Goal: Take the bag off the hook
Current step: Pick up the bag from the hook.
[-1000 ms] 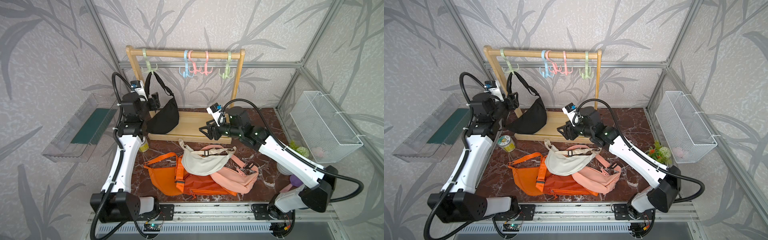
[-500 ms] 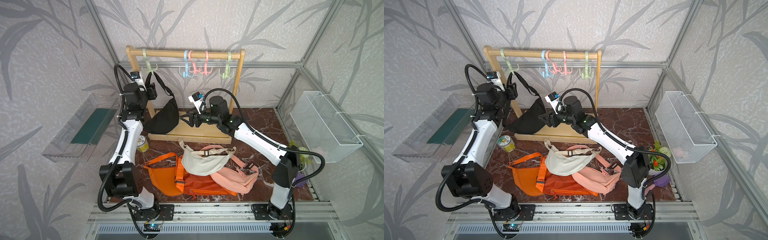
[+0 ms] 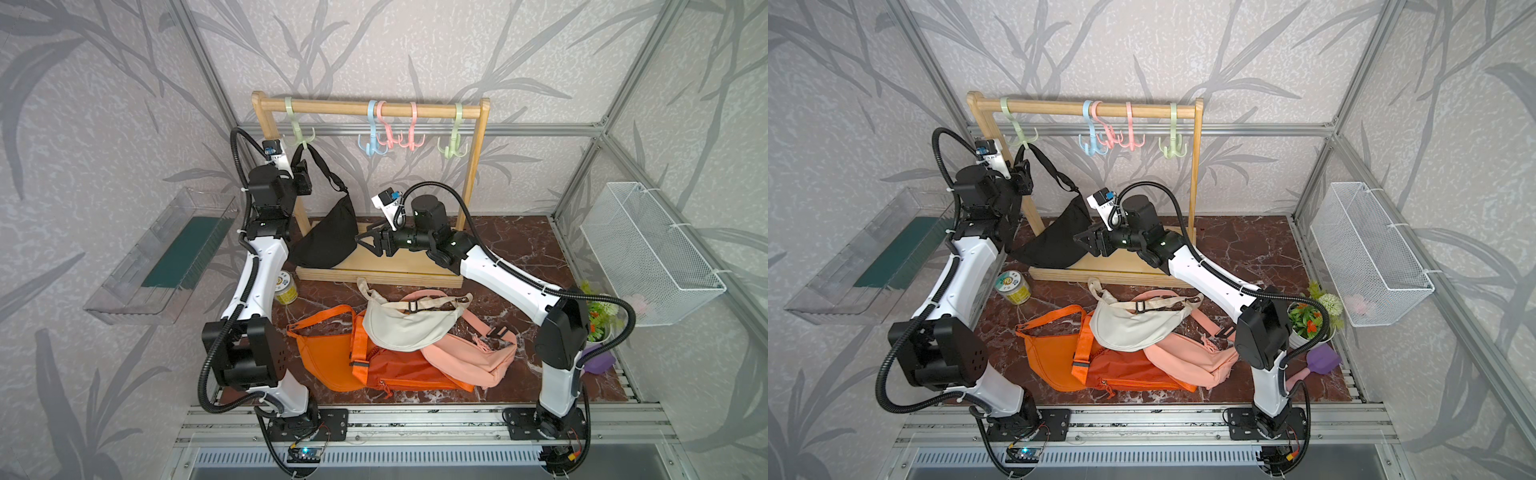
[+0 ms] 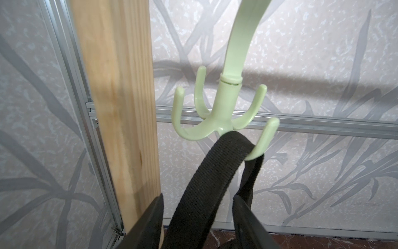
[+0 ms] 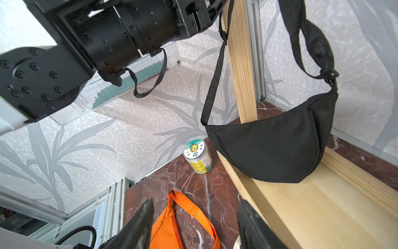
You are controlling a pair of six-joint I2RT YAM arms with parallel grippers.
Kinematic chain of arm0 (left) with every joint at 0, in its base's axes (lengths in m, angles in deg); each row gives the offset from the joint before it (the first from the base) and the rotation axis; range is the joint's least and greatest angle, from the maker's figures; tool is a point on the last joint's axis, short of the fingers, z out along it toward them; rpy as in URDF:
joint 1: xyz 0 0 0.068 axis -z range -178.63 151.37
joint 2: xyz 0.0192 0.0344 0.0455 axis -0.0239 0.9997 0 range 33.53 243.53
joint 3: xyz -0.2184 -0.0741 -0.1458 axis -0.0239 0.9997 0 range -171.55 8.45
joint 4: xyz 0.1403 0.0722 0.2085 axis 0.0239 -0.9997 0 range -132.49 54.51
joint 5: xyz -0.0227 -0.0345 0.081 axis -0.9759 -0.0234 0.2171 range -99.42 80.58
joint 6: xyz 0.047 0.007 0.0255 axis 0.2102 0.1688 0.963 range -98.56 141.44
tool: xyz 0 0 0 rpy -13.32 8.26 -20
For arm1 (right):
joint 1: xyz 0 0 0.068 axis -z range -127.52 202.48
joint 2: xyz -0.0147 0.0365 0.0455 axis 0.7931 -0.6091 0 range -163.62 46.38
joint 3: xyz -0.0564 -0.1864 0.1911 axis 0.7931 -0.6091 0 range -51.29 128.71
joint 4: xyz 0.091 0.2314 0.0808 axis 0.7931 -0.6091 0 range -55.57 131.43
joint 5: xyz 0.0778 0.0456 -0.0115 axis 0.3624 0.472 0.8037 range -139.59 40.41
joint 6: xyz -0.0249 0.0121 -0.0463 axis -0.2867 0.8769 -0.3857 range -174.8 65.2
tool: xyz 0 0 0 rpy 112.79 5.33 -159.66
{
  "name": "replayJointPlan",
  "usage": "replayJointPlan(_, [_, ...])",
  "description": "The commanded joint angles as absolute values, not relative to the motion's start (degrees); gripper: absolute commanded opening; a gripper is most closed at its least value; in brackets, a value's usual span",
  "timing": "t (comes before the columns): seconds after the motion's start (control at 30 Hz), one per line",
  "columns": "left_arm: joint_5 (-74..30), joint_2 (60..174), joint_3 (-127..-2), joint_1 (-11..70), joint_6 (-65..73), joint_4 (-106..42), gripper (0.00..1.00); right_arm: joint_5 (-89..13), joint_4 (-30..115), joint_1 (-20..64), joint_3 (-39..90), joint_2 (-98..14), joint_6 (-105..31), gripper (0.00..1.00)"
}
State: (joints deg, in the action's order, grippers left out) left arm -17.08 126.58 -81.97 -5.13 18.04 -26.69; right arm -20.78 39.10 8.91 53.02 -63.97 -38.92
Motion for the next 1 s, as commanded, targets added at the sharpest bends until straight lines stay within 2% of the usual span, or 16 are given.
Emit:
replayJointPlan(0.0, [-15.82,127.38,-83.6,-5.47,18.88,-24.2,0.51,-19.97,40.81,8.8,54.84,-64.57,-37.97,0.63])
replayJointPlan(0.07, [-15.35,127.47,-83.27,-5.48,18.83,-23.52,0.45,-20.09,40.9,8.8,54.55,-64.57,-37.44,0.63])
replayJointPlan(0.2, [-14.16,127.52,-82.96,-5.51,18.07,-22.16,0.22,-20.5,41.14,8.88,53.92,-64.43,-36.28,0.62])
replayJointPlan(0.33, [-14.05,127.4,-83.27,-5.49,17.53,-21.19,0.06,-20.63,41.17,8.89,53.97,-64.34,-36.04,0.62])
replayJointPlan(0.4, [-14.04,127.2,-83.74,-5.44,16.76,-20.96,0.02,-20.82,40.99,8.89,54.24,-64.16,-36.17,0.62])
replayJointPlan(0.6, [-14.3,126.69,-86.55,-5.46,15.17,-21.9,0.0,-20.8,40.73,8.89,54.78,-63.68,-35.58,0.61])
replayJointPlan(0.97, [-14.89,128.59,-100.01,-5.4,11.71,-33.07,0.0,-20.87,39.09,8.89,54.02,-61.85,-33.22,0.59])
